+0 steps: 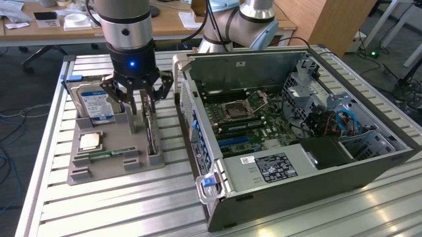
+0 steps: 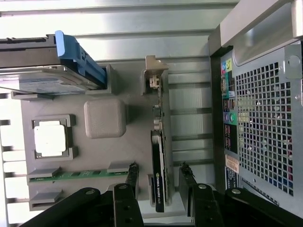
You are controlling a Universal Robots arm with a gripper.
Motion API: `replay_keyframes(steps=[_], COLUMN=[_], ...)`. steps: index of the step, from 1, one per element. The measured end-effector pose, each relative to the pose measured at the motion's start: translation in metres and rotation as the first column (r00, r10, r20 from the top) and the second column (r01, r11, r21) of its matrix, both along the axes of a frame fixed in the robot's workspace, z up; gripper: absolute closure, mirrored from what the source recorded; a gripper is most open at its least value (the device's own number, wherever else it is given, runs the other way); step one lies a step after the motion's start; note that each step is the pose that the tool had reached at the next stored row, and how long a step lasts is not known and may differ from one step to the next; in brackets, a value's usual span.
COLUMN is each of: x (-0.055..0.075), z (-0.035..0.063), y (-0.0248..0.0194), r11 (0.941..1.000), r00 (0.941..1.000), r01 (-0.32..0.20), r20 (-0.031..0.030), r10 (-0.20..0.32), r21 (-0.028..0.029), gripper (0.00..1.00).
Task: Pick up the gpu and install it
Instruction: 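Pick up the gpu and move the gpu toward the slot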
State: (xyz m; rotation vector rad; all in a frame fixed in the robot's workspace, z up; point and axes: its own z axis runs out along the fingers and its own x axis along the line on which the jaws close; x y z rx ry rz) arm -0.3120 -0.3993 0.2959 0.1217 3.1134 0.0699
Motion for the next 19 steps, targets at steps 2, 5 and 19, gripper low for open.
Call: replay_keyframes(steps=[2,5,19], x=[0.000,0.000,0.000], z=[-0.0032,-0.0080,-0.0143], y=[0.0000,0.0000,0.0000], r11=[1.0000,1.0000,1.0000], r00=[1.0000,1.0000,1.0000], r01=[0.000,0.000,0.000], r20=[0.0000,-0.0001,-0.0001], r10=[0.000,0.000,0.000], r21=[-0.0001,-0.0001,0.0000], gripper=[0.53,0.53,0.53])
